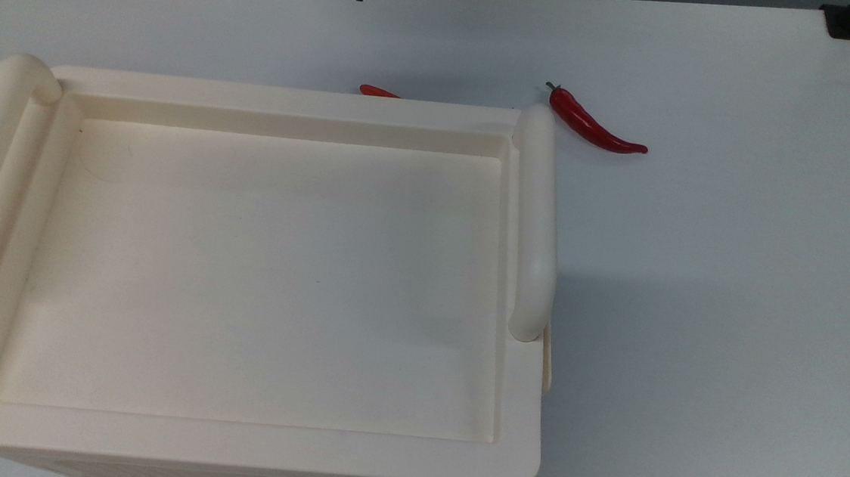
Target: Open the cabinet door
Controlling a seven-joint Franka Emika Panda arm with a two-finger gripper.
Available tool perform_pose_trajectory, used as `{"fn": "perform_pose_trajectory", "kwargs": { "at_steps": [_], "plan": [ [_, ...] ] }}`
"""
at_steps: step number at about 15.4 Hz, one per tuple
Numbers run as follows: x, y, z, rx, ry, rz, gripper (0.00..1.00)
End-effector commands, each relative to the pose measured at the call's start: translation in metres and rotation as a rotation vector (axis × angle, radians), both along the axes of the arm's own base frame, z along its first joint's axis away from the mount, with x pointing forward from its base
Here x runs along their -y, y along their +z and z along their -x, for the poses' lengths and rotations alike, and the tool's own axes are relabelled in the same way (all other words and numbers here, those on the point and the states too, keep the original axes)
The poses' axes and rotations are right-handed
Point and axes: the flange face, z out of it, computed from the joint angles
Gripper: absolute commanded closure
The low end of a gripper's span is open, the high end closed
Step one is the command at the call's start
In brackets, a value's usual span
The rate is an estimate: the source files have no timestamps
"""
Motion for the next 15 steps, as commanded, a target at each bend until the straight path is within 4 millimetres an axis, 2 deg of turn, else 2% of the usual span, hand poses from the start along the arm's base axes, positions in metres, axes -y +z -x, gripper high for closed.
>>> {"fn": "perform_pose_trajectory", "kwargs": {
  "at_steps": [1,4,6,8,9,11,14,15],
  "plan": [
    [0.004,0.001,0.007,-0.008,0.006,0.007,0.0],
    [0.002,0.001,0.007,-0.007,0.007,0.004,0.0],
    [-0.004,0.005,-0.008,0.012,0.01,-0.004,0.0],
    [-0.014,0.024,-0.022,0.062,0.017,-0.017,0.0],
    [-0.038,0.031,-0.029,0.105,0.031,-0.027,0.0],
    [-0.069,0.037,-0.048,0.254,-0.047,-0.053,0.0],
    [-0.109,0.037,-0.075,0.463,-0.089,-0.106,0.0],
    [-0.115,0.038,-0.082,0.527,-0.072,-0.112,0.0]
  ]
}}
